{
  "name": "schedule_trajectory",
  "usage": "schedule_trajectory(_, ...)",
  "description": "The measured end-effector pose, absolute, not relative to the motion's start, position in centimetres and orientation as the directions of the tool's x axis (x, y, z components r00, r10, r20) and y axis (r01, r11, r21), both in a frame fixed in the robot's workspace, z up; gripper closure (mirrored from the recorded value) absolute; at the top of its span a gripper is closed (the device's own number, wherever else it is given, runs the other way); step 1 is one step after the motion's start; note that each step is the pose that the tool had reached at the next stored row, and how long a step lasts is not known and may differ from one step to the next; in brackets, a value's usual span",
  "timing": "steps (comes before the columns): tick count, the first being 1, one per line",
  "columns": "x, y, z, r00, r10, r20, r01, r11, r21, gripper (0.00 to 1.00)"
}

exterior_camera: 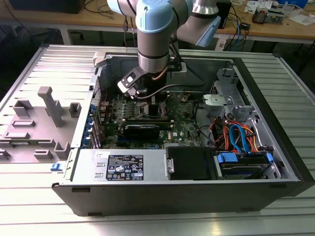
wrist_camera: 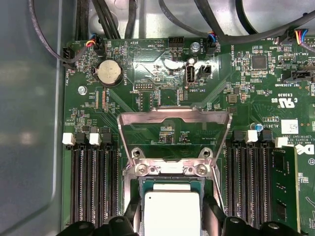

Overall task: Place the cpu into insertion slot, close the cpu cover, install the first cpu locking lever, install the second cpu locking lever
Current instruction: 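Place the cpu into insertion slot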

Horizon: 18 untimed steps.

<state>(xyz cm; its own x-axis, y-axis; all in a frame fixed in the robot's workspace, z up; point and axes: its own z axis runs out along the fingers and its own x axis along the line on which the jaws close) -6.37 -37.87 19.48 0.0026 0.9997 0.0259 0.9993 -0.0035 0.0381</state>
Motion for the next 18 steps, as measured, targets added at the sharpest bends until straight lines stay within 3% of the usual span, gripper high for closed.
schedule_trajectory(18, -6.69, -37.78, 19.97, 0.003, 1.000, 0.027, 0.999, -0.004, 0.038, 0.39)
